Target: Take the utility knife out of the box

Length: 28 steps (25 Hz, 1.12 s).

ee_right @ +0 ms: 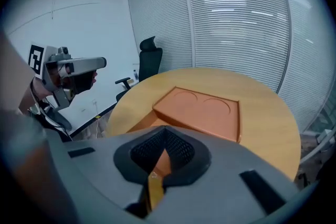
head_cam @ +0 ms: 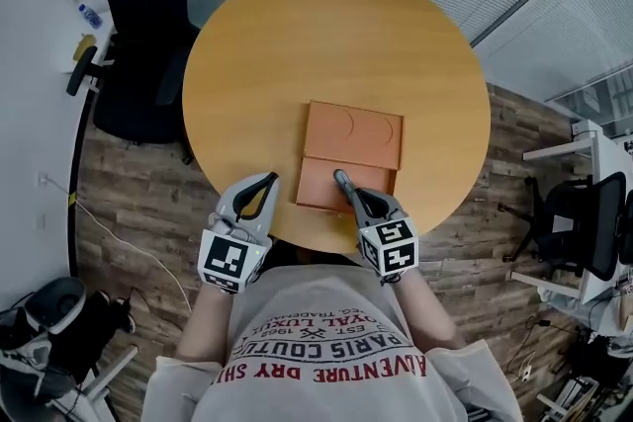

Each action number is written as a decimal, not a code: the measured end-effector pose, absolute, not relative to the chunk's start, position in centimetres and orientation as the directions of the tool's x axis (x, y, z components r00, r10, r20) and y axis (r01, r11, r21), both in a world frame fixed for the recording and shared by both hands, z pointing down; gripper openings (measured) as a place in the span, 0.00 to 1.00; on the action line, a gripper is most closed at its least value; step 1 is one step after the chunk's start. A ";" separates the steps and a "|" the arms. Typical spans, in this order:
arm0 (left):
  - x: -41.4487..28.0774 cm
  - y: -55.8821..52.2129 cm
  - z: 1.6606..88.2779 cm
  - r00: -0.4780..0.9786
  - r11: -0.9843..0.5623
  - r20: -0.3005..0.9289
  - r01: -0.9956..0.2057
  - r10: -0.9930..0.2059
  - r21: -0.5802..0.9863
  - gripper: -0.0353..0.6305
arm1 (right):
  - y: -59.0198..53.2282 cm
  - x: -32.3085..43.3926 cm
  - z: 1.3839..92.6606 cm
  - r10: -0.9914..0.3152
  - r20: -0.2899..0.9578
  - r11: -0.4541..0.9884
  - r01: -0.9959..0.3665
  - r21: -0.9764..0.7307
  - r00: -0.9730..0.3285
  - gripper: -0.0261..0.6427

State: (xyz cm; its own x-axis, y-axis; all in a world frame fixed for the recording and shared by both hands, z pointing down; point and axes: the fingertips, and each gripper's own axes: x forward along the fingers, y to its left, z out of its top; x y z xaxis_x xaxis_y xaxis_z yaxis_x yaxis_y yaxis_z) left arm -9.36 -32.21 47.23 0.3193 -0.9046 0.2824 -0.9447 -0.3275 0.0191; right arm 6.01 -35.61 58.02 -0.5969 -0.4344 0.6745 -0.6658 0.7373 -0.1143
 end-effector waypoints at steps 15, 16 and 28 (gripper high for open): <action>-9.9 -32.7 52.0 0.244 -0.229 0.361 -0.970 -0.900 0.083 0.07 | -36.6 5.7 69.2 -0.187 0.891 0.826 -0.557 -0.085 -0.414 0.31; -10.2 -32.6 52.2 0.237 -0.222 0.366 -0.971 -0.900 0.086 0.07 | -36.7 5.7 69.6 -0.184 0.897 0.825 -0.559 -0.081 -0.403 0.31; -11.9 -31.8 52.9 0.199 -0.171 0.384 -0.980 -0.902 0.106 0.07 | -37.1 5.5 71.2 -0.192 0.919 0.837 -0.546 -0.030 -0.345 0.29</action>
